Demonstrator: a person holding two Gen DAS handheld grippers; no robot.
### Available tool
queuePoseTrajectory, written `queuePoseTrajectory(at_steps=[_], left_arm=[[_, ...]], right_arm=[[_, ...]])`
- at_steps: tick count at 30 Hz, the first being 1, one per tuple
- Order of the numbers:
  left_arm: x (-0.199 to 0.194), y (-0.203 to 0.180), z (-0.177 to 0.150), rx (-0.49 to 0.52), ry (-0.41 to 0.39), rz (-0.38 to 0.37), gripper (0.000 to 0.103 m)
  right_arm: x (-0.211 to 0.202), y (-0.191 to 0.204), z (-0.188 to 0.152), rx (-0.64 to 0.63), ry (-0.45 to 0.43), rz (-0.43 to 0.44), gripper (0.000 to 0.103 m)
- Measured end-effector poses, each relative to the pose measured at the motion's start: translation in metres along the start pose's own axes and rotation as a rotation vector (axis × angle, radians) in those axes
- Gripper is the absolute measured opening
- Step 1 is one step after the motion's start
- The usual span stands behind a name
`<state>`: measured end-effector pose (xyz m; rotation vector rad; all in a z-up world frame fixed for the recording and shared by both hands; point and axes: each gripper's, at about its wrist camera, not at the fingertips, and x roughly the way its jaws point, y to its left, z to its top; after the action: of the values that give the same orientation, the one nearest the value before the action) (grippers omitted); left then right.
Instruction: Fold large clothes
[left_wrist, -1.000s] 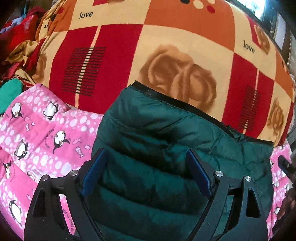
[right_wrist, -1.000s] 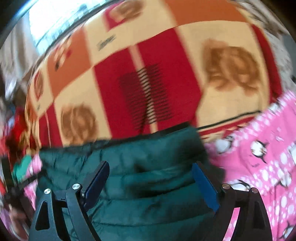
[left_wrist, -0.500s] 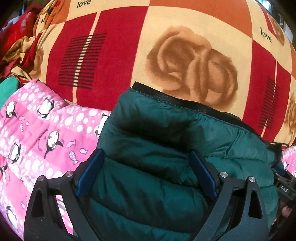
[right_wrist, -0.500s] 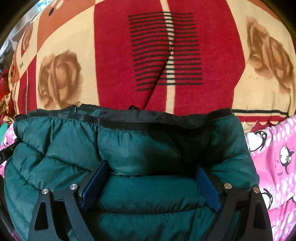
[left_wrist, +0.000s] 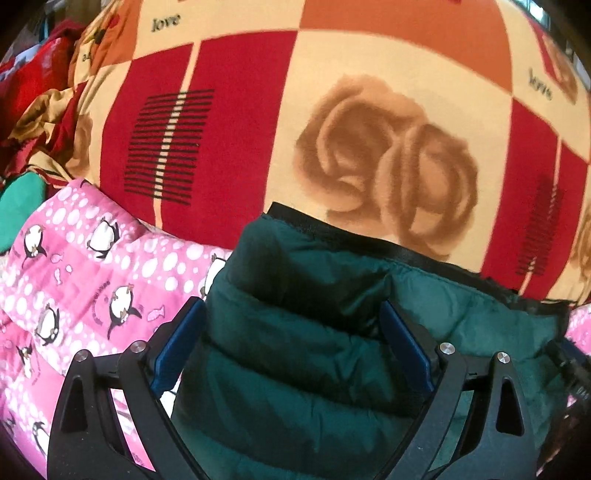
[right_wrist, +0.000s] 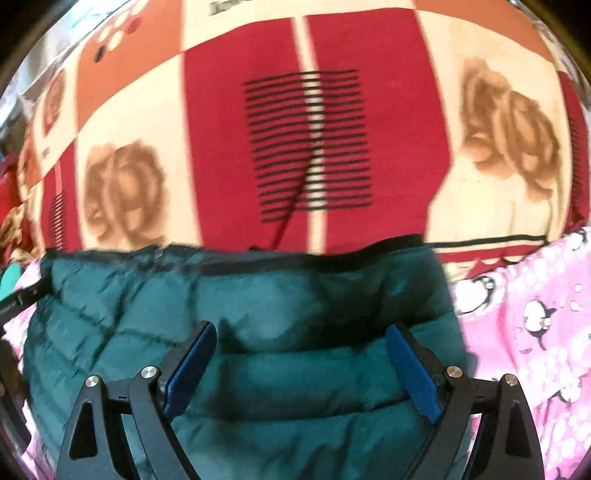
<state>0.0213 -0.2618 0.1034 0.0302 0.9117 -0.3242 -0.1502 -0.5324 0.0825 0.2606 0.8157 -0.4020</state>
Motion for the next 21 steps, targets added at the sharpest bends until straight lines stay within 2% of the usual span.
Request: queuePoseTrajectory(at_steps=[3,7,12,17,21], left_arm=[[0.012,-0.003,-0.003,0.018,0.02,0.023,0.095],[0.019,-0.009,-0.009,0.058,0.005,0.044,0.095],[0.024,-0.009,-0.011,0.063,0.014,0.049,0.095],[0.021,-0.007,-0.013,0.065,0.009,0.046,0.095],[0.022,-0.003,-0.014,0.064,0.003,0.045,0.095]], right_arm=[[0.019,-0.015,-0.001,0.043,0.037,-0.044,0.091],[0.039,-0.02,-0.005,0.062,0.059,-0.032,0.094],[0.049,-0.019,-0.008,0.074,0.055,-0.028,0.097],[0.015,-0.02,-0.016,0.067,0.026,-0.008,0.096],[-0.023,-0.017,-0.037,0.043,-0.026,0.015,0.096]])
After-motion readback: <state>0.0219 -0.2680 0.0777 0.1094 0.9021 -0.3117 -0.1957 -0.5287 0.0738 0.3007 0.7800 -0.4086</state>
